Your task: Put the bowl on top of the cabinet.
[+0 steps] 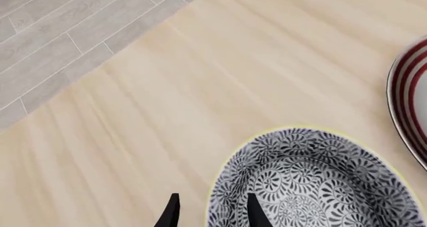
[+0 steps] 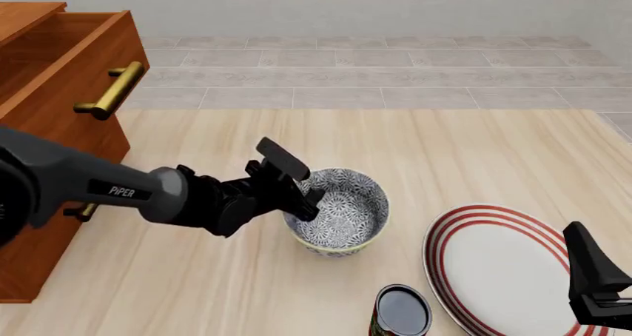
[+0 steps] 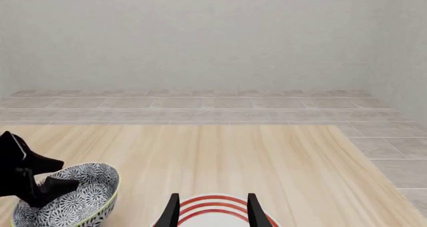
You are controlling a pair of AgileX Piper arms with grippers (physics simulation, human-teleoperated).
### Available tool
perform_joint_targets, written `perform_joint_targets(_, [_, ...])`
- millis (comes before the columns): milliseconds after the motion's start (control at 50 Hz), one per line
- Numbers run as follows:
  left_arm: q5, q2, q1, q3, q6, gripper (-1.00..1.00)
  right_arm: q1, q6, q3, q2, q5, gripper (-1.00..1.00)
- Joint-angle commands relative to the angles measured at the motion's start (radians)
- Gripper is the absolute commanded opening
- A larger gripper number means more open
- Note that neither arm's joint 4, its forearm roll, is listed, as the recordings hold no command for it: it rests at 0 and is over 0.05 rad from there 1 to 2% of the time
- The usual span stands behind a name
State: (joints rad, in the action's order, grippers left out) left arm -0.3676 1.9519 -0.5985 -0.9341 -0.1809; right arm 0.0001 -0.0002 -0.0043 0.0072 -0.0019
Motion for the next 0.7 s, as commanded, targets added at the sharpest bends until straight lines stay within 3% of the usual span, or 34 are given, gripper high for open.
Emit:
perform_joint_targets(20, [-0.004, 0.049, -0.003, -0.001, -0.004, 1.0, 0.0, 0.0, 0.0, 0.0, 0.0, 1.0])
perform_joint_targets(100, [-0.012, 0.049, -0.003, 0.007, -0.013, 1.0, 0.0, 0.0, 0.0, 0.0, 0.0, 1.0])
perform_joint_targets(120, [-0.015, 0.053, 0.01, 0.005, -0.021, -1.0, 0.0, 0.0, 0.0, 0.0, 0.0, 1.0])
perform_joint_targets(140, [-0.026, 0.055, 0.024, 0.011, -0.055, -1.0, 0.0, 0.0, 0.0, 0.0, 0.0, 1.0])
perform_joint_targets(380, [0.0, 0.01, 0.01, 0.028, -0.033, -1.0, 0.0, 0.0, 0.0, 0.0, 0.0, 1.0])
perform_joint_targets(700, [0.06, -0.202, 0.009, 0.096, -0.022, -1.0, 0.0, 0.0, 0.0, 0.0, 0.0, 1.0])
